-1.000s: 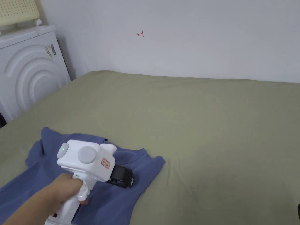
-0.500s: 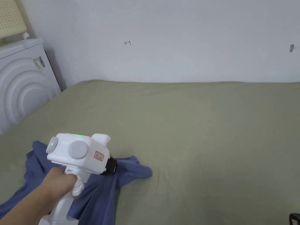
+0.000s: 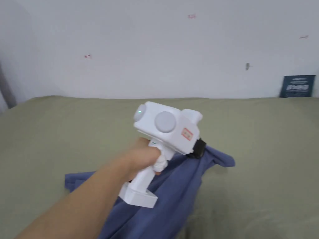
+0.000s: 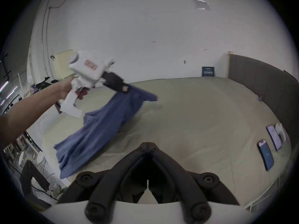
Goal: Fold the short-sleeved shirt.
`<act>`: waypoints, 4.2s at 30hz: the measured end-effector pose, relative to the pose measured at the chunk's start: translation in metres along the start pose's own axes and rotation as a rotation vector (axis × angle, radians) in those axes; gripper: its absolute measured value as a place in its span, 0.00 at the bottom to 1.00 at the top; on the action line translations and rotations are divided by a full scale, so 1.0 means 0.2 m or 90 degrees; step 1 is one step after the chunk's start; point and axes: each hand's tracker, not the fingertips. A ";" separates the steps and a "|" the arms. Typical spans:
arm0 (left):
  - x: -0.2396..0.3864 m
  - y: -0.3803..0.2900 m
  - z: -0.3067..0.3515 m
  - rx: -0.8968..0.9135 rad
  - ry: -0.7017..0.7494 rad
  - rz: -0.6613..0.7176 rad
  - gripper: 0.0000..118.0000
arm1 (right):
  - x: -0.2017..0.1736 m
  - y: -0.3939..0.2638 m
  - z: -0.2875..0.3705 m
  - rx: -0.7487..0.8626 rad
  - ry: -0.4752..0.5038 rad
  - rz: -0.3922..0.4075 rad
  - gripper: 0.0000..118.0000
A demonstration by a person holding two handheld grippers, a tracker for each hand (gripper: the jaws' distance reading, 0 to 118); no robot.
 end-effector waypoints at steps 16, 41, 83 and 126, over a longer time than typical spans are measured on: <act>0.94 0.19 -0.69 -0.037 -0.230 -0.044 1.00 | 0.32 -0.08 0.25 -0.009 -0.126 -0.037 0.01; 0.39 -1.58 1.33 0.313 0.328 0.363 0.00 | 0.04 0.18 0.09 0.047 -0.057 0.026 0.01; -0.60 -1.22 0.29 -0.123 0.202 0.520 0.04 | 0.29 -0.06 -0.14 -0.093 -0.070 0.024 0.01; -0.52 -0.87 0.65 0.031 0.152 0.416 0.04 | 0.84 0.68 -0.71 -0.178 -0.053 -0.053 0.06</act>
